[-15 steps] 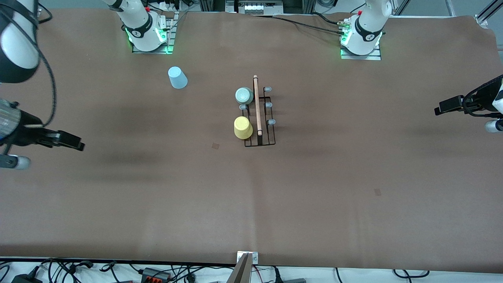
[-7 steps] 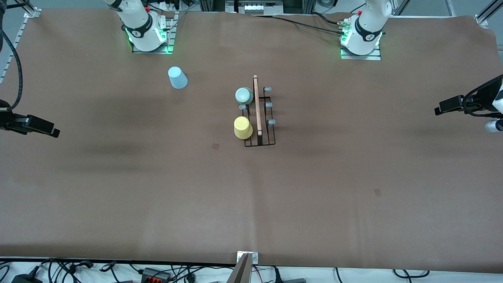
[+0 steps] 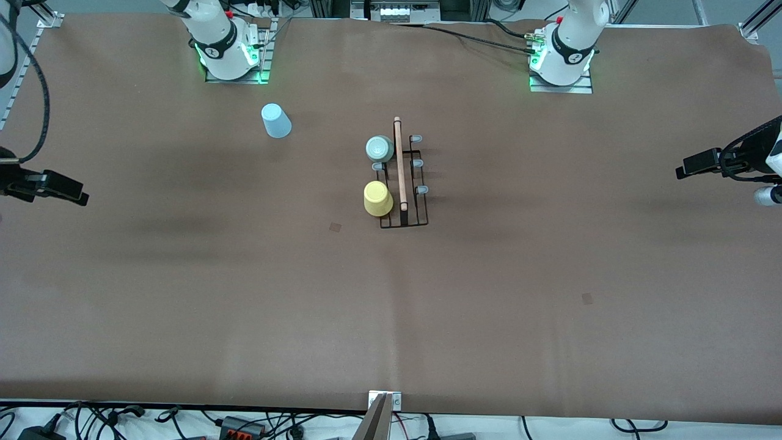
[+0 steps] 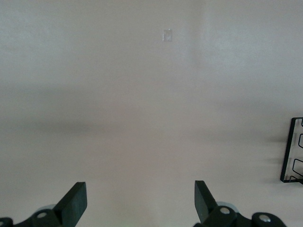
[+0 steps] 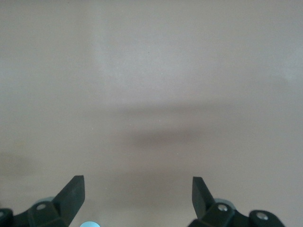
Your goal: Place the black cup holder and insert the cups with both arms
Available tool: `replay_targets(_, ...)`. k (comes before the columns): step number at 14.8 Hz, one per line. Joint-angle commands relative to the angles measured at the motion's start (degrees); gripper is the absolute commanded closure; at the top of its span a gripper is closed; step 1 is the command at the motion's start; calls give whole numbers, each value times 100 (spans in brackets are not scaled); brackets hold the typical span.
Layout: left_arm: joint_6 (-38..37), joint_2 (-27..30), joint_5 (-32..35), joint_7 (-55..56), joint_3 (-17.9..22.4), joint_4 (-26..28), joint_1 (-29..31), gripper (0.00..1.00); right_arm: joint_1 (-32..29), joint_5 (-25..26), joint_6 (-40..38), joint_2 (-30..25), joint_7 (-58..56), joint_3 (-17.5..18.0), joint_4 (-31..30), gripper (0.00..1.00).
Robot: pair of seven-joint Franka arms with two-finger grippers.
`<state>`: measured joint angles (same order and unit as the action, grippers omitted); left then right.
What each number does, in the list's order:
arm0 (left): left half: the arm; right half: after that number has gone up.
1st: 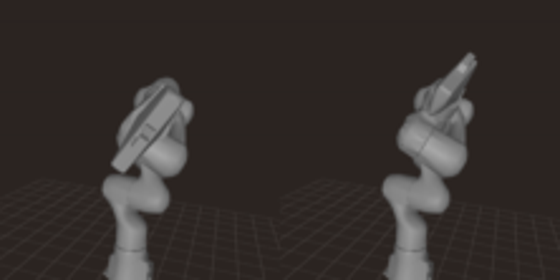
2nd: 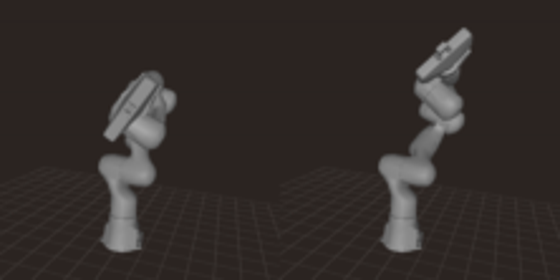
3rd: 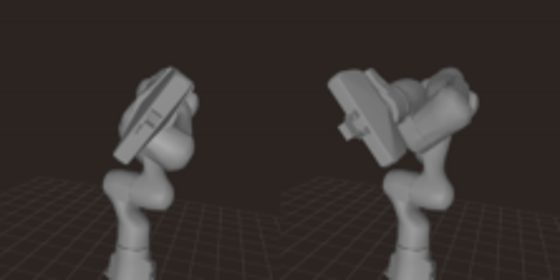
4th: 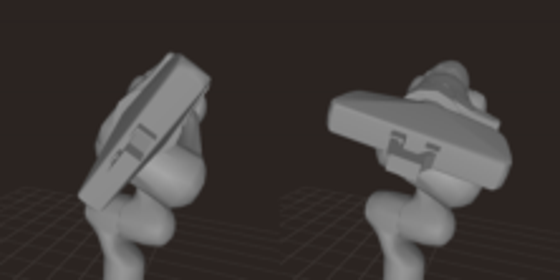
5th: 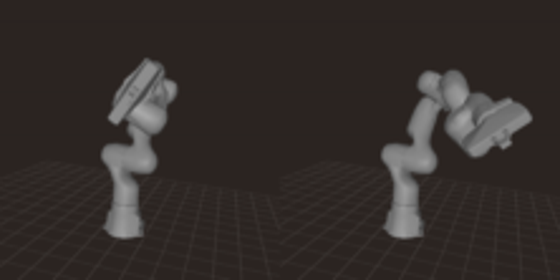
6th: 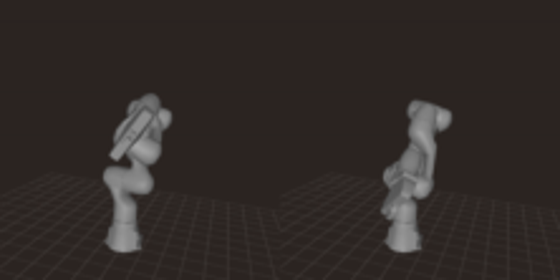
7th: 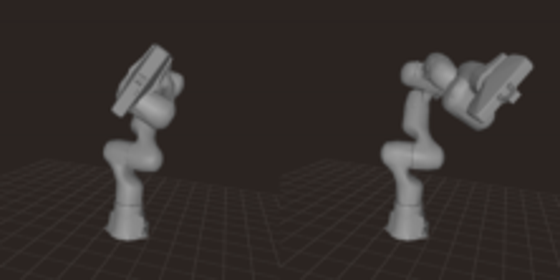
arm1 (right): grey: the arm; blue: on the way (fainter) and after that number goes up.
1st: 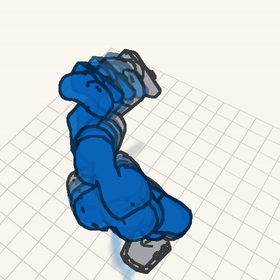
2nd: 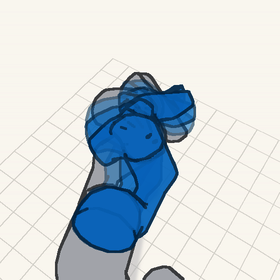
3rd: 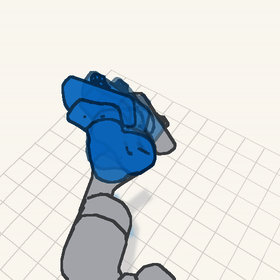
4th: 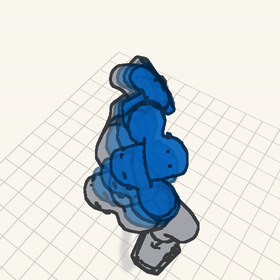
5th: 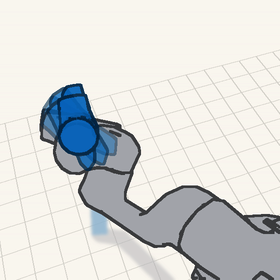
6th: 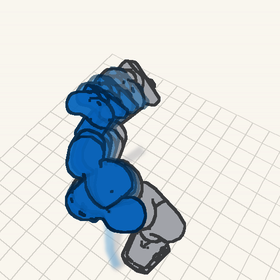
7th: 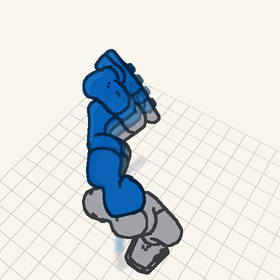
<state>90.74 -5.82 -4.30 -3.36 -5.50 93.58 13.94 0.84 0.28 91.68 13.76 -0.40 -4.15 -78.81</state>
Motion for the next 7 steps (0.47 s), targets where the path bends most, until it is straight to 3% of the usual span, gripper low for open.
replay_targets(1, -65, -33, -115, -148, -21, -86, 73, 0, 4, 113, 306, -566, -4, 28, -836, 0)
replay_targets(5, -65, -59, -115, -139, -21, -86, 73, 0, -14, 104, 930, -1207, -56, 19, -1890, 0)
replay_targets(7, -65, -50, -115, -148, -21, -86, 73, 0, -14, 86, 914, -1401, -56, 10, -2103, 0)
